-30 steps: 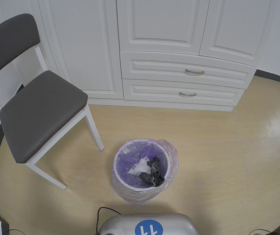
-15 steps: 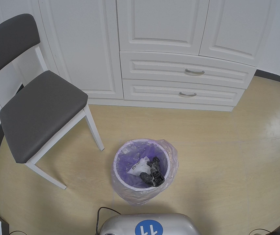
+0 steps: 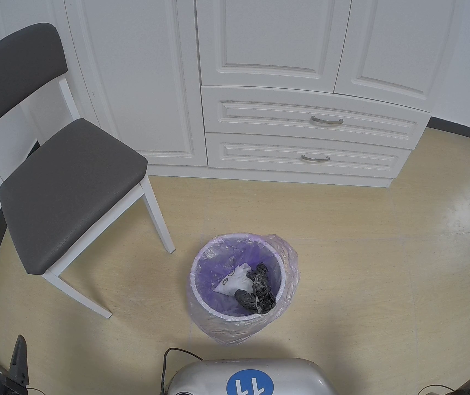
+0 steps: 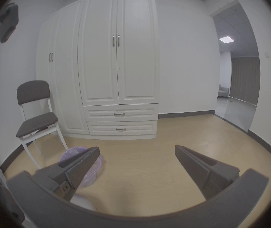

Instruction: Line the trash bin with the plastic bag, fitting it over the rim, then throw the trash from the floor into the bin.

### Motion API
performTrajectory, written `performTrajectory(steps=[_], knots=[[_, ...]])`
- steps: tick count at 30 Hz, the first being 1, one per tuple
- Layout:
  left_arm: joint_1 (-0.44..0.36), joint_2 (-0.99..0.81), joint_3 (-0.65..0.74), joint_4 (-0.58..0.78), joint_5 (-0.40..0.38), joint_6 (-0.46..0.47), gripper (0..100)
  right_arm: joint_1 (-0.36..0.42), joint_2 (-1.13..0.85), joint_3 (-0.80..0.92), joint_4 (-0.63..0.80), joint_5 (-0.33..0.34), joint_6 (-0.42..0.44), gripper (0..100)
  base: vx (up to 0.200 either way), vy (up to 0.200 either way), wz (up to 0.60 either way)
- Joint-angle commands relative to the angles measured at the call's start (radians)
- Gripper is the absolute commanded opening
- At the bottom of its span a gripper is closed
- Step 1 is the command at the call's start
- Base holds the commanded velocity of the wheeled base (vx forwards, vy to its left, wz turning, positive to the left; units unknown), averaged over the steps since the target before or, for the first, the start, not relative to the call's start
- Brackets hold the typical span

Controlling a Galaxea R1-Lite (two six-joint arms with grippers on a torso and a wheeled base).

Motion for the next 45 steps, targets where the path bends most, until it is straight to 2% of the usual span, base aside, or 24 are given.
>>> performTrajectory(steps=[1,3,5,10,45], knots=[[0.000,-0.015,0.015,0.002,-0.039,0.001,100,-0.001,-0.010,0.017,0.001,0.023,-0.027,100,0.000,0.000,0.00],[0.000,-0.012,0.015,0.016,-0.087,0.029,100,-0.001,-0.010,0.017,0.033,0.103,-0.031,100,0.000,0.000,0.00],[0.000,-0.012,0.017,0.033,-0.099,0.044,100,-0.001,-0.010,0.011,0.099,0.132,-0.040,100,0.000,0.000,0.00],[-0.001,-0.013,0.017,0.038,-0.107,0.083,100,-0.001,-0.010,0.014,0.080,0.132,-0.043,100,0.000,0.000,0.00],[0.000,-0.012,0.017,0.038,-0.105,0.072,100,0.001,-0.010,0.016,0.077,0.132,-0.037,100,0.000,0.000,0.00]])
